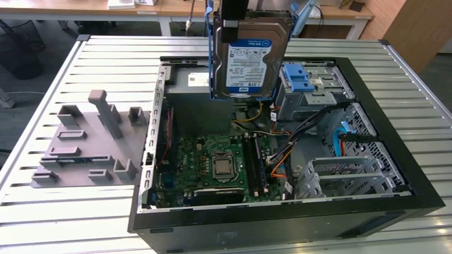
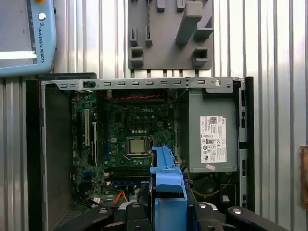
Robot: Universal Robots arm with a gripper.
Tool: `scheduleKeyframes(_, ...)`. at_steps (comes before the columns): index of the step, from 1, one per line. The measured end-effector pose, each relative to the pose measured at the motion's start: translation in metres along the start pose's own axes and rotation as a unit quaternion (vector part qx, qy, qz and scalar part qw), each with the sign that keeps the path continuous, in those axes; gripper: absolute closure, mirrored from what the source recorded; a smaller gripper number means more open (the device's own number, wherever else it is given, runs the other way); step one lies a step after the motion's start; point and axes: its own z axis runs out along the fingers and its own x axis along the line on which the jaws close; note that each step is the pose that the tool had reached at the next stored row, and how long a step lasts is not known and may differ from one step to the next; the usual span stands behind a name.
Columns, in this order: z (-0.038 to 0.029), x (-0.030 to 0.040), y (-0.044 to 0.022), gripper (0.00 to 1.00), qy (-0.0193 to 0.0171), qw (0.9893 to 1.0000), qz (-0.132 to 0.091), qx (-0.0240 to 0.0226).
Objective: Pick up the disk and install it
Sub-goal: 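Pick up the disk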
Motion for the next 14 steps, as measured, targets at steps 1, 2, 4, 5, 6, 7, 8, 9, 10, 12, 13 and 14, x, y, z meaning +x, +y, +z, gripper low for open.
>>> scheduleKeyframes(1, 0.0000, 0.0010, 0.0000, 0.64, 0.0000, 1.0000, 0.000, 0.0000)
scheduleKeyframes(2, 0.0000, 0.0019, 0.0000, 0.64, 0.0000, 1.0000, 0.000, 0.0000)
scheduleKeyframes(4, -0.0001, 0.0036, -0.0001, 0.64, 0.0000, 1.0000, 0.000, 0.0000)
scheduleKeyframes(5, -0.0001, 0.0045, -0.0001, 0.64, 0.0000, 1.0000, 0.000, 0.0000)
scheduleKeyframes(6, -0.0001, 0.0052, -0.0001, 0.64, 0.0000, 1.0000, 0.000, 0.0000)
scheduleKeyframes(7, -0.0001, 0.0058, -0.0001, 0.64, 0.0000, 1.0000, 0.000, 0.0000)
scheduleKeyframes(8, -0.0001, 0.0062, -0.0001, 0.64, 0.0000, 1.0000, 0.000, 0.0000)
scheduleKeyframes(9, -0.0001, 0.0064, -0.0001, 0.64, 0.0000, 1.0000, 0.000, 0.0000)
scheduleKeyframes(10, -0.0001, 0.0065, -0.0003, 0.64, 0.0000, 1.0000, 0.000, 0.0000)
scheduleKeyframes(12, -0.0001, 0.0066, -0.0011, 0.64, 0.0000, 1.0000, 0.000, 0.0000)
scheduleKeyframes(13, -0.0001, 0.0067, -0.0016, 0.64, 0.0000, 1.0000, 0.000, 0.0000)
scheduleKeyframes(14, -0.0001, 0.0067, -0.0023, 0.64, 0.0000, 1.0000, 0.000, 0.0000)
